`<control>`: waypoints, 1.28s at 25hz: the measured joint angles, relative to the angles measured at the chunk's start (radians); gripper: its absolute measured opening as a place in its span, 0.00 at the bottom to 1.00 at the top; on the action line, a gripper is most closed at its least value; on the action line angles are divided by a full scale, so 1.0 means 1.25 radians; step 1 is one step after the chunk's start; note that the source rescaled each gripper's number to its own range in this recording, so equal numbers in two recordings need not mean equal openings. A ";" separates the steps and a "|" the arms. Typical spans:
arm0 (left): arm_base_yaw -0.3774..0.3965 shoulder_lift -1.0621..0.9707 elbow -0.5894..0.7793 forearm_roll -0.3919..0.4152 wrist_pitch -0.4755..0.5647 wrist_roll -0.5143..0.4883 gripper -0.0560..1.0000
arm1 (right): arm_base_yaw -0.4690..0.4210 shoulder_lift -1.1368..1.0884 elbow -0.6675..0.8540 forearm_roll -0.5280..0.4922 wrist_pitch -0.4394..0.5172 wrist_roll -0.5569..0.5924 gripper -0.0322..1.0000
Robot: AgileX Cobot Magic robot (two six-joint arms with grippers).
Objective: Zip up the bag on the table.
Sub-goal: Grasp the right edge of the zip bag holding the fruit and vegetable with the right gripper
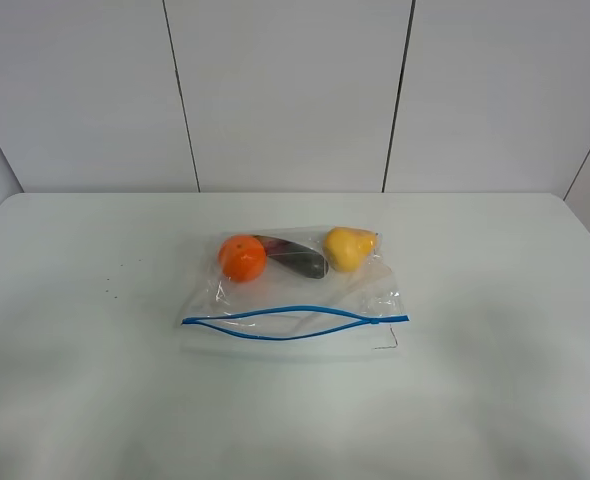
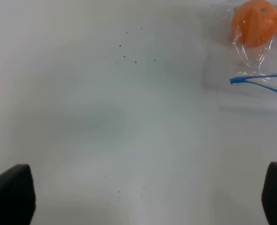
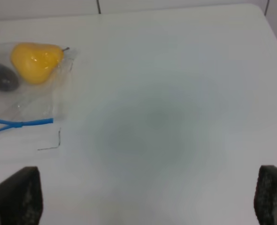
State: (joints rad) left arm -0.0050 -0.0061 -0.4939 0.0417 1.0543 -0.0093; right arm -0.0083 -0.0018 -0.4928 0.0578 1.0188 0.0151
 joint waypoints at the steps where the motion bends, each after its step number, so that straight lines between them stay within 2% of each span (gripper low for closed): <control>1: 0.000 0.000 0.000 0.000 0.000 0.000 1.00 | 0.000 0.009 -0.004 0.000 0.000 -0.006 1.00; 7: 0.000 0.000 0.000 0.000 0.000 0.000 1.00 | 0.000 0.242 -0.090 0.012 -0.039 -0.019 1.00; 11: 0.000 0.000 0.000 0.000 0.000 0.000 1.00 | 0.000 0.445 -0.154 0.072 -0.085 -0.046 1.00; 13: 0.000 0.000 0.000 0.000 -0.001 0.000 1.00 | 0.000 0.544 -0.175 0.130 -0.135 -0.100 1.00; 17: 0.000 0.000 0.000 0.000 -0.001 0.000 1.00 | 0.000 0.764 -0.210 0.296 -0.221 -0.251 1.00; 20: 0.000 0.000 0.000 0.000 -0.001 0.000 1.00 | -0.018 0.928 -0.217 0.444 -0.245 -0.400 1.00; 23: 0.000 0.000 0.000 0.000 -0.001 0.000 1.00 | -0.074 1.084 -0.219 0.646 -0.207 -0.618 1.00; 26: 0.000 0.000 0.000 0.000 -0.001 0.000 1.00 | -0.152 1.237 -0.231 0.813 -0.077 -0.836 1.00; 29: 0.000 0.000 0.000 0.000 -0.001 0.000 1.00 | -0.199 1.397 -0.284 0.895 0.079 -0.974 1.00; 30: 0.000 0.000 0.000 0.000 -0.001 0.000 1.00 | -0.207 1.450 -0.313 0.913 0.114 -0.993 1.00; 32: 0.000 0.000 0.000 0.000 -0.001 0.000 1.00 | -0.218 1.533 -0.368 0.927 0.137 -1.009 1.00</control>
State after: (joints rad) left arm -0.0050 -0.0061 -0.4939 0.0417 1.0532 -0.0093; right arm -0.2809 1.9146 -0.9528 1.2160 1.1897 -1.2456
